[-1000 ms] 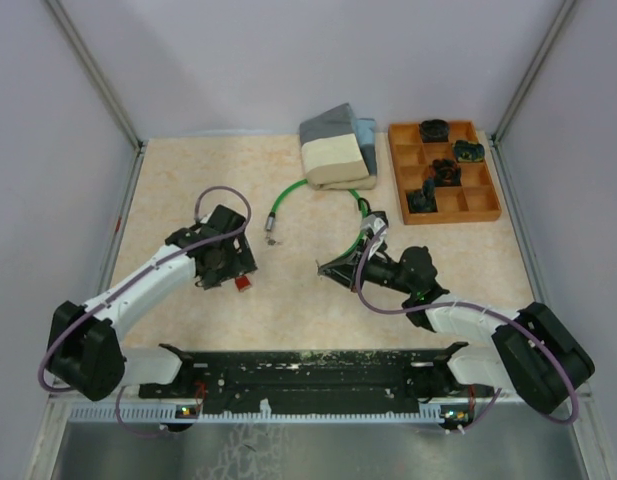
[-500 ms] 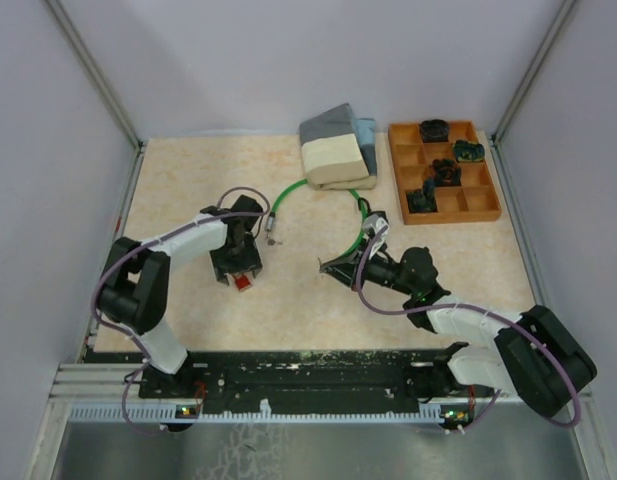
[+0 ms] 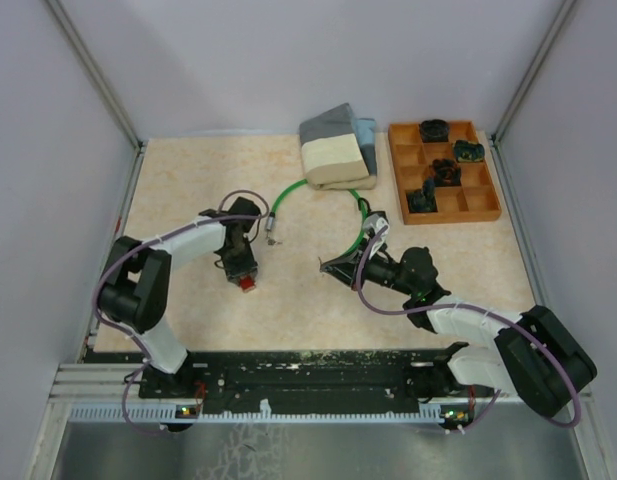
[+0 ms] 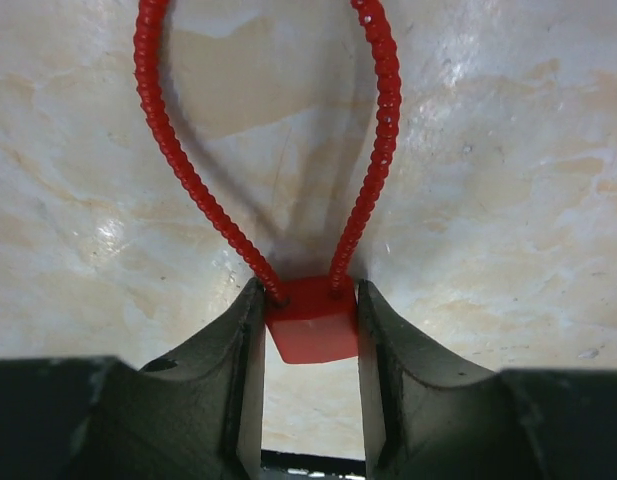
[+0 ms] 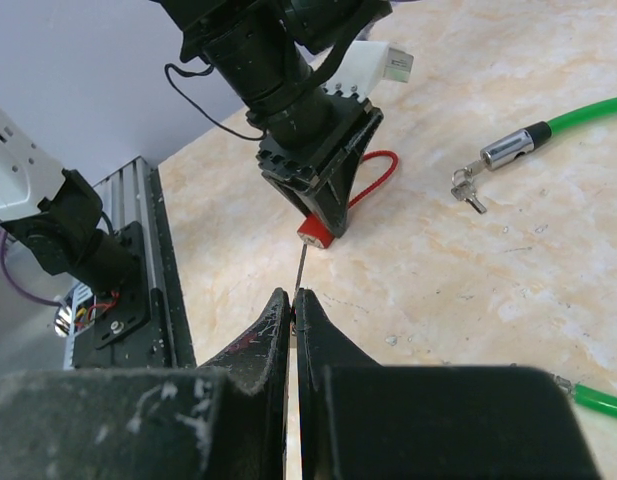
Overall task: Unlock with the key
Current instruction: Pick up the lock from the center of the board.
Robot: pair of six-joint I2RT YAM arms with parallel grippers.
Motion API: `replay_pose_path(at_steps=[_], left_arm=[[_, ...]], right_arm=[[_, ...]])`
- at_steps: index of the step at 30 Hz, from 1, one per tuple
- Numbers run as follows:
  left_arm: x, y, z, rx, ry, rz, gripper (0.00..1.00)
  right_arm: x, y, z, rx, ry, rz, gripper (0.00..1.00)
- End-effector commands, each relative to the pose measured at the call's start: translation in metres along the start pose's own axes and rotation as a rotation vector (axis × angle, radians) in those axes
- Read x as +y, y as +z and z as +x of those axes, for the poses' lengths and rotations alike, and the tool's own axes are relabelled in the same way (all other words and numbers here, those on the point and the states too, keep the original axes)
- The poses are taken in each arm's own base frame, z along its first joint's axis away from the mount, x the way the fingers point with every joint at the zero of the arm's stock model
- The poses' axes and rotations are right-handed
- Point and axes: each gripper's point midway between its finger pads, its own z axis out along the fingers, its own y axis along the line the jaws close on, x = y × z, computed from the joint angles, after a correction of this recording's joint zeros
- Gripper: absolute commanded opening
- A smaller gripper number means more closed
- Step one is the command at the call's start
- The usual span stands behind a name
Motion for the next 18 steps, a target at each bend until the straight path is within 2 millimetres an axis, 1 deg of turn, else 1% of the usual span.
replay_pose_path(at_steps=[1,4,8,11,15,18], left_arm=[[-0.011,-0.013,0.004,0.014,-0.017,0.095,0.22],[-0.025,-0.032,-0.001,0.005,-0.041,0.203,0.19],[-0.045,-0.065,-0.01,-0.023,-0.074,0.367,0.16],[-0.057,-0.085,-0.016,-0.045,-0.094,0.48,0.13],[-0.075,-0.108,-0.022,-0.064,-0.102,0.614,0.09],[-0.092,-0.122,-0.02,-0.047,-0.08,0.73,0.08]], right_arm=[[0.004,0.0,-0.015,-0.046,-0.039,-0.016,0.0],[0.006,0.001,-0.015,-0.037,-0.028,-0.025,0.0],[0.008,0.003,-0.014,-0.021,-0.003,-0.034,0.0],[0.011,0.006,-0.012,-0.002,0.013,-0.04,0.0],[0.021,0.017,-0.007,0.049,0.049,-0.049,0.0],[0.031,0.028,-0.001,0.09,0.079,-0.071,0.0]])
